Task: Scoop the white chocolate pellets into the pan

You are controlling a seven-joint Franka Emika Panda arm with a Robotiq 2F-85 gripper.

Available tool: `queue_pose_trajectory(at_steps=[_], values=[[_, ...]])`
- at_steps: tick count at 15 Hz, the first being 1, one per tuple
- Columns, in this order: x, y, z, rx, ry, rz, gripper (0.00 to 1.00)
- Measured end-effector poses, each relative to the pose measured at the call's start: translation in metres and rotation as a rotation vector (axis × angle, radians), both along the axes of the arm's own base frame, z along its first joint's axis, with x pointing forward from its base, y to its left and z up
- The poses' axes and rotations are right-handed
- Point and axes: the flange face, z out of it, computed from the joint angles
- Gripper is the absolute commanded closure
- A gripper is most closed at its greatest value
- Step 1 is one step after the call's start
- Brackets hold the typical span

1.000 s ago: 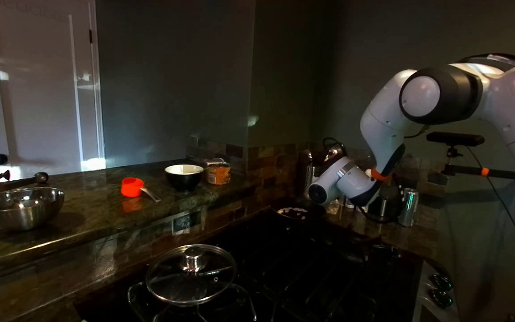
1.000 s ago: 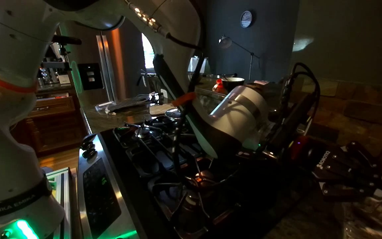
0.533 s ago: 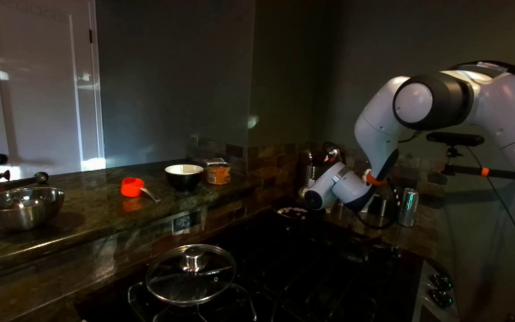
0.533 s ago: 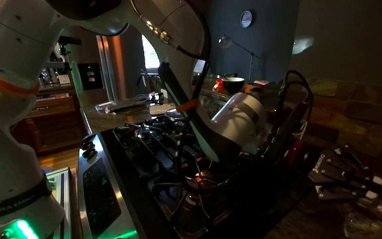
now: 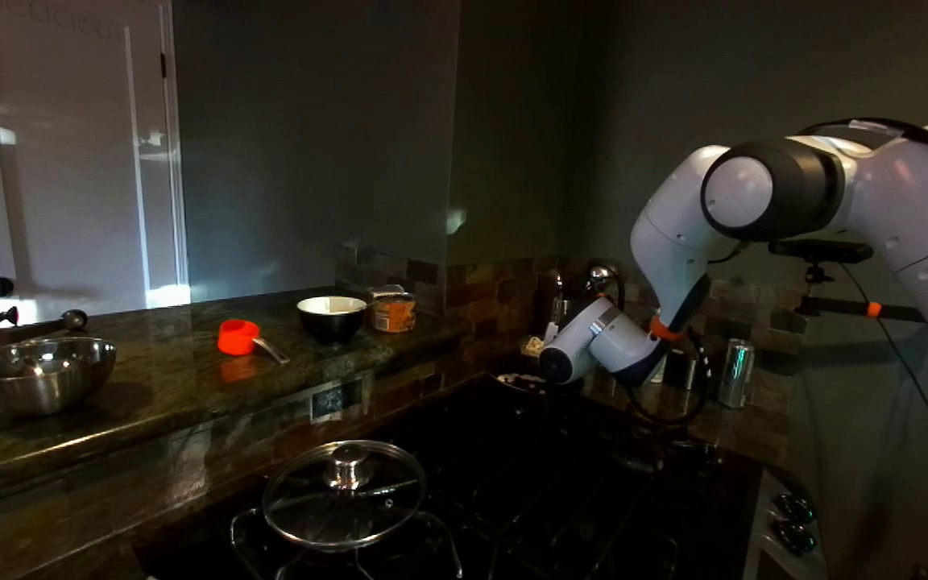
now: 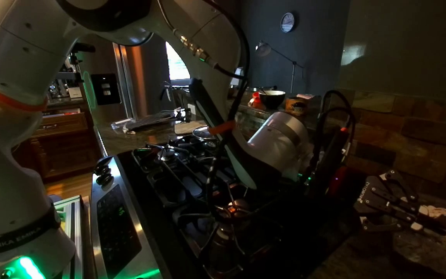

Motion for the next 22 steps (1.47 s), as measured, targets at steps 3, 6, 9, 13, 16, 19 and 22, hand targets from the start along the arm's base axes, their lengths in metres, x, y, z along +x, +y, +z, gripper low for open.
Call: queue_pose_trajectory(at_steps=[3,6,9,13,16,19,22], values=[[0.008,0.007,-0.002,0.032,-0.026,0.019,0.99],[0.013,0.009,-0.001,0.055,-0.055,0.011,0.99],[0.016,0.010,-0.001,0.074,-0.101,-0.009,0.99],[0.021,0.010,-0.001,0.084,-0.171,-0.015,0.99],[0.021,0.009,0.000,0.087,-0.209,-0.018,0.99],[0.019,0.006,0.000,0.088,-0.221,-0.026,0.99],[0.012,0.003,0.004,0.087,-0.219,-0.035,0.99]])
